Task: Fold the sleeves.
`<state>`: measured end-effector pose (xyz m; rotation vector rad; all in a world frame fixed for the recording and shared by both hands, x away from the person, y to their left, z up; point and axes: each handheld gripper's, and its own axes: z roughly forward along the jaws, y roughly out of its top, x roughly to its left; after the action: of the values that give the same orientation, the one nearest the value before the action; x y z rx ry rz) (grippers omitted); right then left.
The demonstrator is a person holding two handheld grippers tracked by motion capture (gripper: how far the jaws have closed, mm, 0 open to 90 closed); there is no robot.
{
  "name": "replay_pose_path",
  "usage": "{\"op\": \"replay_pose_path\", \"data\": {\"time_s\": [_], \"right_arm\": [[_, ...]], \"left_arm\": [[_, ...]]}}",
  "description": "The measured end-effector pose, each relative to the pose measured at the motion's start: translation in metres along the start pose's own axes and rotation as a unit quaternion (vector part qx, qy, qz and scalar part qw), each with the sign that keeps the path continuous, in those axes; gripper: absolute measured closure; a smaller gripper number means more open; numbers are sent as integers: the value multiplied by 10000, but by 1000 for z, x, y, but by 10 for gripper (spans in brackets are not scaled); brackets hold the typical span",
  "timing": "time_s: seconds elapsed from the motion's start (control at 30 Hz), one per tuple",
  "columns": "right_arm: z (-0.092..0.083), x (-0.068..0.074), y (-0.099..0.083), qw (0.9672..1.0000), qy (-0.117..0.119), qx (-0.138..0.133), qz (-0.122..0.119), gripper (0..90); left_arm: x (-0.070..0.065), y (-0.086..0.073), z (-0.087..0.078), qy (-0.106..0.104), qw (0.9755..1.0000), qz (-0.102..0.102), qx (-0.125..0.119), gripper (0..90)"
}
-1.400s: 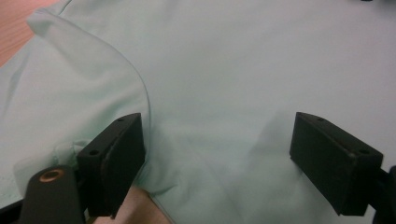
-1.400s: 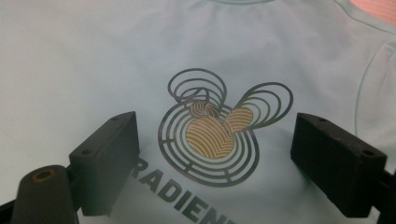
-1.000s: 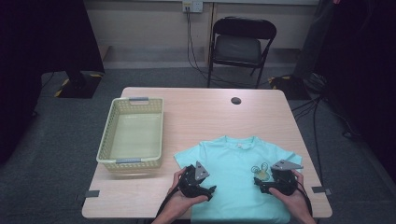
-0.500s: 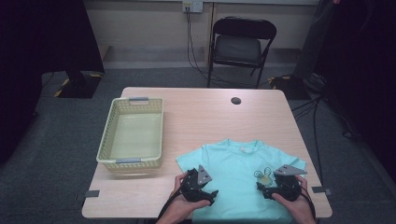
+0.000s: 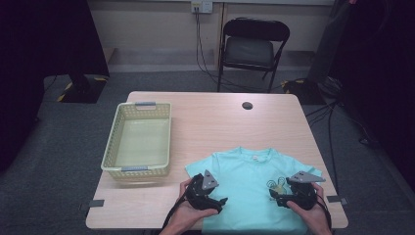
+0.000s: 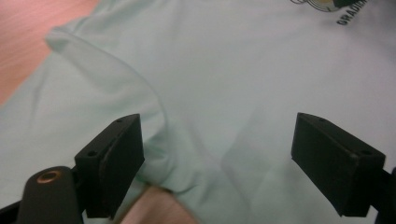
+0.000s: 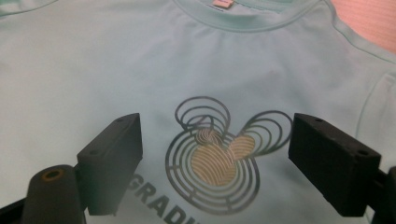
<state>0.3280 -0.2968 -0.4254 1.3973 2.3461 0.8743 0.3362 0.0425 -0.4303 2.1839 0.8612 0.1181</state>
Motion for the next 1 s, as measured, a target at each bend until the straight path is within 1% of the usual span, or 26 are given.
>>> {"op": "replay_pose_path", "data": {"time_s": [0.03,0.1,0.13,0.2,0.23,0.27,0.3,0.37,0.4,0.43,0.47,0.5,0.53,0.63,0.7,0.73,0.8,0.83,0.9,0.93,1.0], "right_arm": [[2,1,2,10000,3,1,-24,168],[6,5,6,10000,34,12,-85,168],[11,9,10,9998,80,48,-166,168],[13,11,12,9998,94,55,-195,168],[17,13,15,9996,128,79,-246,168],[21,16,17,9995,149,84,-247,168],[21,16,17,9995,149,84,-247,168],[27,21,17,9993,136,59,-333,168],[29,23,16,9992,138,122,-361,166],[30,23,14,9991,147,132,-363,164],[30,22,13,9993,161,89,-330,164],[30,21,12,9992,171,76,-350,164],[29,21,11,9992,179,62,-350,164],[26,20,7,9990,219,3,-379,164],[23,19,4,9989,244,26,-407,164],[22,18,3,9987,266,17,-426,164],[21,18,2,9988,258,12,-419,164],[20,18,1,9988,251,0,-419,164],[20,18,1,9988,252,10,-417,164],[20,18,1,9988,257,8,-422,163],[20,18,1,9987,263,2,-425,163]], "left_arm": [[4,0,-2,27,10000,-60,-33,171],[12,-1,-7,146,9998,-112,-57,179],[16,-2,-9,210,9996,-151,-78,181],[25,-2,-13,298,9992,-209,-137,185],[29,-3,-16,343,9990,-232,-170,206],[38,-5,-20,483,9977,-385,-270,229],[38,-5,-20,483,9977,-385,-270,232],[46,-8,-22,543,9970,-492,-254,247],[51,-10,-21,590,9966,-541,-214,247],[53,-11,-21,596,9964,-578,-195,249],[54,-11,-20,589,9963,-599,-199,255],[54,-11,-20,589,9963,-599,-199,258],[56,-12,-21,592,9959,-652,-224,261],[56,-12,-21,599,9957,-661,-230,278],[56,-12,-20,622,9955,-684,-223,303],[57,-12,-19,650,9951,-719,-202,314],[58,-12,-18,677,9949,-723,-190,325],[60,-13,-15,738,9946,-722,-139,332],[62,-14,-13,754,9941,-775,-96,347],[63,-14,-12,829,9932,-812,-109,358],[66,-14,-12,924,9926,-782,-95,364]]}}
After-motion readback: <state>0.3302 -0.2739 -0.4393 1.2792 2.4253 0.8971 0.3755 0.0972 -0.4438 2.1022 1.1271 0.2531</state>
